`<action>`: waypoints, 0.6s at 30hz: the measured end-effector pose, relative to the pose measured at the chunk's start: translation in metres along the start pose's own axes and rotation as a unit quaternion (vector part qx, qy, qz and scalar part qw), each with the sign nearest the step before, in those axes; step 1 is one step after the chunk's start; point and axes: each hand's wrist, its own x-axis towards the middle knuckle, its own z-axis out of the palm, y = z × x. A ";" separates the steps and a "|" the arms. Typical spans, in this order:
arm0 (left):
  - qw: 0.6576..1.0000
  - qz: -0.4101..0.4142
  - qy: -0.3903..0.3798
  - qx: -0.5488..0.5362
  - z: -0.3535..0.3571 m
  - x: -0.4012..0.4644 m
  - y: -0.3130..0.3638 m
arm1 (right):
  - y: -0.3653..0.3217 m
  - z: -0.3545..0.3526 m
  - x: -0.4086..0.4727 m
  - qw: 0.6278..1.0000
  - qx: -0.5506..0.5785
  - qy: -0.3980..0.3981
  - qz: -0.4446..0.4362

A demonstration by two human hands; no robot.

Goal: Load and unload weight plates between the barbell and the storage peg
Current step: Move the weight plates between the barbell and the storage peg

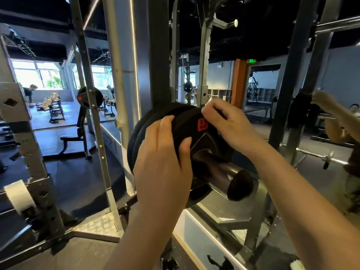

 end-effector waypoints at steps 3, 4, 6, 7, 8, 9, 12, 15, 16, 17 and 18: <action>0.989 0.099 -0.005 0.105 -0.004 0.016 0.005 | 0.010 0.005 -0.004 0.997 0.071 0.027 0.025; 0.982 0.128 -0.027 0.134 -0.007 0.024 0.011 | 0.015 0.006 -0.007 0.992 0.113 0.035 0.050; 0.969 0.135 -0.082 0.190 -0.005 0.042 0.025 | 0.023 0.008 -0.022 0.974 0.186 0.060 0.114; 0.959 0.133 -0.106 0.228 0.000 0.051 0.031 | 0.027 0.010 -0.030 0.965 0.204 0.080 0.140; 0.946 0.146 -0.122 0.263 0.004 0.058 0.037 | 0.032 0.012 -0.039 0.958 0.214 0.097 0.163; 0.934 0.168 -0.130 0.288 0.008 0.063 0.041 | 0.035 0.014 -0.046 0.951 0.227 0.107 0.182; 0.926 0.194 -0.134 0.293 0.013 0.067 0.049 | 0.033 0.015 -0.057 0.935 0.268 0.109 0.208; 0.944 0.174 -0.104 0.262 0.007 0.057 0.049 | 0.022 0.006 -0.052 0.939 0.248 0.091 0.219; 0.957 0.157 -0.081 0.232 0.003 0.051 0.045 | 0.014 0.001 -0.045 0.948 0.211 0.085 0.225; 0.972 0.129 -0.061 0.187 -0.001 0.041 0.041 | 0.004 -0.005 -0.037 0.959 0.157 0.074 0.224; 0.984 0.099 -0.045 0.138 -0.007 0.029 0.036 | -0.006 -0.010 -0.028 0.972 0.093 0.058 0.207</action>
